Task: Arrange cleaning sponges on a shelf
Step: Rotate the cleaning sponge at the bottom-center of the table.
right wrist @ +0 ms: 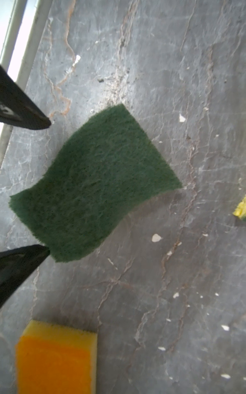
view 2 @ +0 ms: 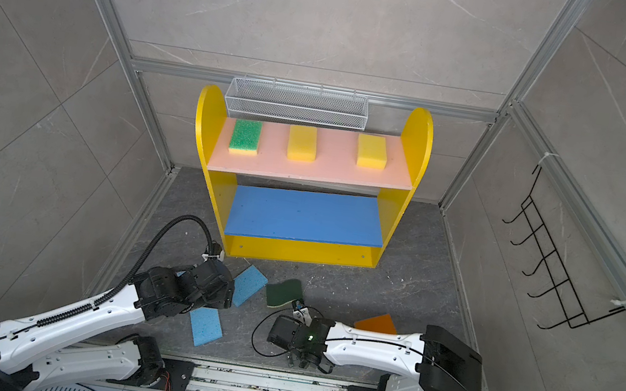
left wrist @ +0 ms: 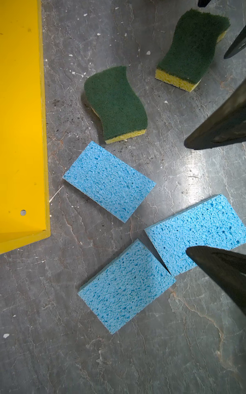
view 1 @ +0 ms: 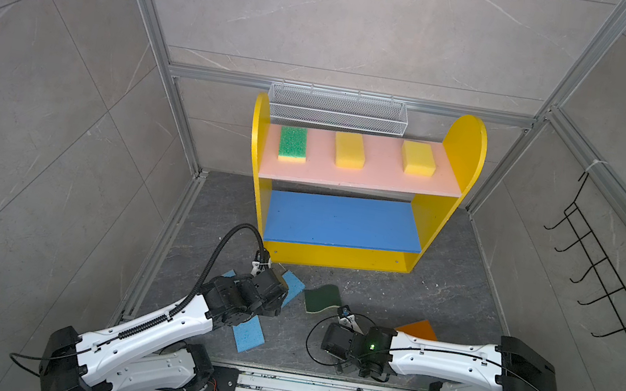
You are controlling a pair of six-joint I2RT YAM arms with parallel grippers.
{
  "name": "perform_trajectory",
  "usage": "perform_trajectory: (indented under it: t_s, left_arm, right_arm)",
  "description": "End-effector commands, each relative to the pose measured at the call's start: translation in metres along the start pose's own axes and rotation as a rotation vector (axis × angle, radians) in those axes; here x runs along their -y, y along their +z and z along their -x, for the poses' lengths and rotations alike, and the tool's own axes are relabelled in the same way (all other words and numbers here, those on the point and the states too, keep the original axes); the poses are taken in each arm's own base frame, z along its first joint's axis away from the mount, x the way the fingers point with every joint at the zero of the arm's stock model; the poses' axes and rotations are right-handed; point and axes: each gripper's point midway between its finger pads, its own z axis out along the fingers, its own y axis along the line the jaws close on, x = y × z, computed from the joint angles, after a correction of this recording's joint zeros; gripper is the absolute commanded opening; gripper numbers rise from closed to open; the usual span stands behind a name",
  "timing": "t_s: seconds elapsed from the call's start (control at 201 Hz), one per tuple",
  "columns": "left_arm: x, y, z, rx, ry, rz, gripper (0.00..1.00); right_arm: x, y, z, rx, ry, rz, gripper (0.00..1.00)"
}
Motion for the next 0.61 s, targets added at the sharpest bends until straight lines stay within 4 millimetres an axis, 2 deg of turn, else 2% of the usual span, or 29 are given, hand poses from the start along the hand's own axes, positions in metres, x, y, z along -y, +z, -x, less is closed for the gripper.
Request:
perform_trajectory:
  t_s: [0.0, 0.174, 0.348, 0.602]
  left_arm:
    - [-0.008, -0.003, 0.000, 0.017, -0.013, 0.027, 0.75]
    - [-0.010, -0.004, 0.001, 0.020, -0.012, 0.037, 0.75]
    - [-0.014, -0.008, 0.001, 0.027, -0.023, 0.043, 0.75]
    - [-0.016, -0.011, 0.006, 0.055, -0.035, 0.049, 0.75]
  right_arm:
    - [-0.008, -0.003, 0.016, 0.047, -0.022, -0.005, 0.88]
    - [-0.012, 0.003, 0.019, 0.023, -0.052, -0.040, 0.87]
    - [-0.007, 0.005, 0.022, 0.034, -0.051, -0.076, 0.87]
    - [-0.006, 0.014, 0.033, 0.051, -0.043, -0.126, 0.88]
